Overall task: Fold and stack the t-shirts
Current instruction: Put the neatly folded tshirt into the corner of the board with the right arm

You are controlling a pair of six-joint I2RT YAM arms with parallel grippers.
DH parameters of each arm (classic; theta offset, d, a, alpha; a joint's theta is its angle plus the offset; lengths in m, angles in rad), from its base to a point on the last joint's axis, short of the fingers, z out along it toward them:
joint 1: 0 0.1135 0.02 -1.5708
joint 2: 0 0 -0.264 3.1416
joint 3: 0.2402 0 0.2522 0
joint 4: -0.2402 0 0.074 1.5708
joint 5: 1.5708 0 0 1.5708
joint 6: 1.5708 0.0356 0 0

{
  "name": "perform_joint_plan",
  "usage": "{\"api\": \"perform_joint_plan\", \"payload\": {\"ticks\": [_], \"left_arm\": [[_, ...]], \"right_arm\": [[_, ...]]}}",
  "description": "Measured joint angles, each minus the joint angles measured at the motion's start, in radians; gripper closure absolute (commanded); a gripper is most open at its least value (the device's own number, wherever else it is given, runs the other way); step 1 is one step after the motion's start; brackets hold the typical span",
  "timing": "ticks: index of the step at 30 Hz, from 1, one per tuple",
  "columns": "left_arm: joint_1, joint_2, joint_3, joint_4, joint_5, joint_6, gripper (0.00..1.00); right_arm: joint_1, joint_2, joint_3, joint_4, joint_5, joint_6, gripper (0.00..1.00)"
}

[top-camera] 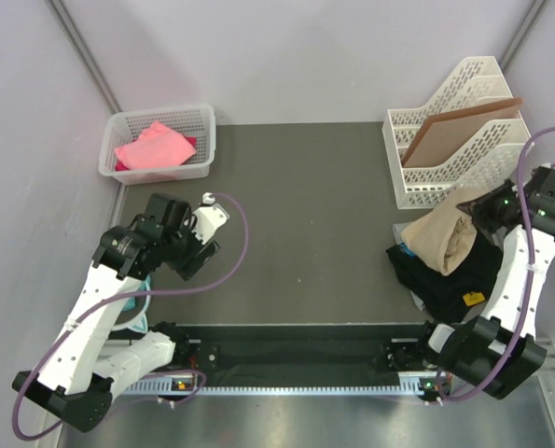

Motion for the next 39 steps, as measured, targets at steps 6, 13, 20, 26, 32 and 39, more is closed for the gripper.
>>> {"api": "perform_joint_plan", "payload": {"ticks": [6, 13, 20, 26, 32, 39], "left_arm": [[0.000, 0.008, 0.033, -0.016, -0.006, 0.012, 0.28], [0.000, 0.012, 0.042, -0.026, -0.015, 0.017, 0.27], [0.000, 0.012, 0.042, -0.040, -0.023, 0.024, 0.28], [0.000, 0.012, 0.042, -0.043, -0.023, 0.027, 0.27], [0.000, 0.018, 0.043, -0.043, -0.022, 0.030, 0.27], [0.000, 0.023, 0.048, -0.044, -0.023, 0.031, 0.27]], "right_arm": [[-0.075, 0.001, -0.164, 0.043, 0.055, 0.031, 0.99], [-0.138, -0.025, -0.235, 0.044, 0.182, 0.066, 0.97], [-0.161, -0.032, -0.284, 0.064, 0.221, 0.076, 0.95], [-0.192, -0.032, -0.401, 0.097, 0.200, 0.079, 0.82], [-0.222, -0.033, -0.440, 0.118, 0.189, 0.074, 0.52], [-0.255, -0.086, -0.303, 0.005, 0.343, 0.091, 0.12]]}}
